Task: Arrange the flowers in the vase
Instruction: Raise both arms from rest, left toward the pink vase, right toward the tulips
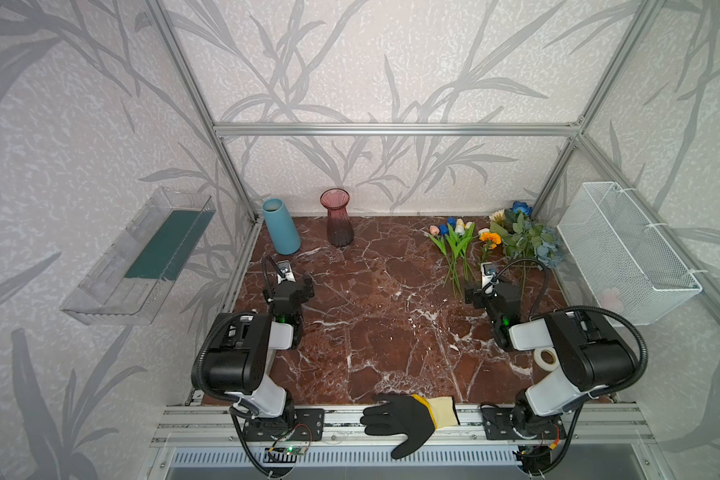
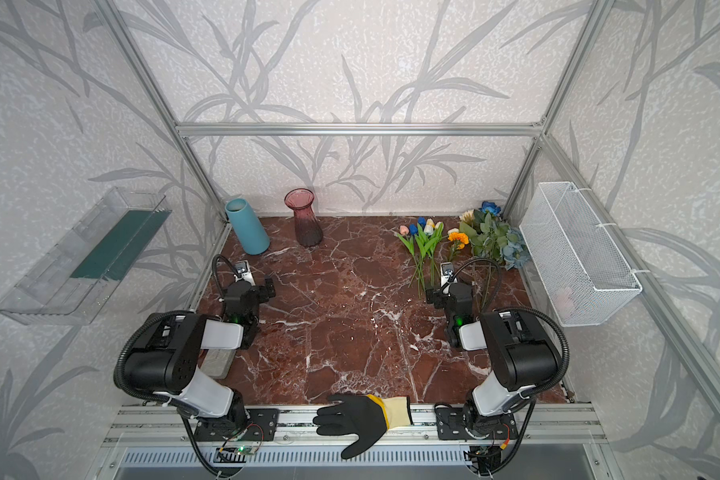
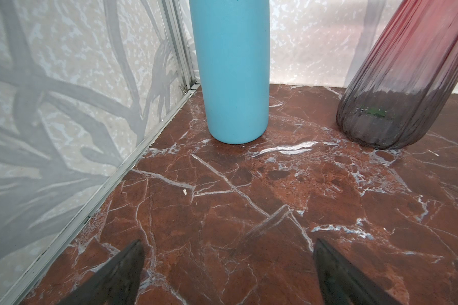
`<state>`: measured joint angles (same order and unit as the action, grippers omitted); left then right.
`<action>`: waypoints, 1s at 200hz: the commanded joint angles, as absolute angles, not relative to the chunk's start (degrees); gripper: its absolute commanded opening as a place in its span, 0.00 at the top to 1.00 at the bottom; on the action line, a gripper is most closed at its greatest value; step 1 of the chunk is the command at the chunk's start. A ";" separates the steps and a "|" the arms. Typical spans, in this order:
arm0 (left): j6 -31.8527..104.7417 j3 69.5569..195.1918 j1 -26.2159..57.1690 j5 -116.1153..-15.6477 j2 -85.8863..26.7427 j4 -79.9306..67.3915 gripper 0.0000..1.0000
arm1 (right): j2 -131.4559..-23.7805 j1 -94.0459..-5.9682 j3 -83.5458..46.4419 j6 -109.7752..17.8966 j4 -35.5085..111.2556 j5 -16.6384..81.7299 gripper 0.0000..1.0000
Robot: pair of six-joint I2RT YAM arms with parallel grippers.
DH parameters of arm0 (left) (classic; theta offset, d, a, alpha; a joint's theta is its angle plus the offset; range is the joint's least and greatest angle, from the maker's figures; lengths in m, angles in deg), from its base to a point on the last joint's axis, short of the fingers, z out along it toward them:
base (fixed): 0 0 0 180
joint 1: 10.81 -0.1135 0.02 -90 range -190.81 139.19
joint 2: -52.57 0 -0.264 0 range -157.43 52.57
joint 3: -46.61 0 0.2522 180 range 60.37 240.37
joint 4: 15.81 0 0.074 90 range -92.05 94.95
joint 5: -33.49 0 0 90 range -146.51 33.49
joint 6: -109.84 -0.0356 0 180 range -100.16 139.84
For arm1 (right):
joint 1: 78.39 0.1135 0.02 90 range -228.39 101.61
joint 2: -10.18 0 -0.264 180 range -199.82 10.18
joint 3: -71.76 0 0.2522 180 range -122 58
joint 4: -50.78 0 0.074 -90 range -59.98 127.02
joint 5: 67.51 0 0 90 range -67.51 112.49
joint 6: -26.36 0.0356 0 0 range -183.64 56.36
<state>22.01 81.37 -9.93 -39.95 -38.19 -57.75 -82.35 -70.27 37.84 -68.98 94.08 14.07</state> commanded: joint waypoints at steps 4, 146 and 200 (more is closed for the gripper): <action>22.64 81.40 -10.20 -40.02 -37.60 -58.25 0.01 | -80.97 -70.66 36.73 -68.12 94.08 14.56 0.01; 28.16 90.96 -2.53 -43.07 -4.18 -22.52 0.08 | -45.61 -68.15 32.35 -58.99 62.88 16.75 0.01; 26.31 110.34 -7.03 -56.44 -29.95 -26.49 0.01 | -56.95 -65.15 23.20 -55.80 66.57 31.63 0.01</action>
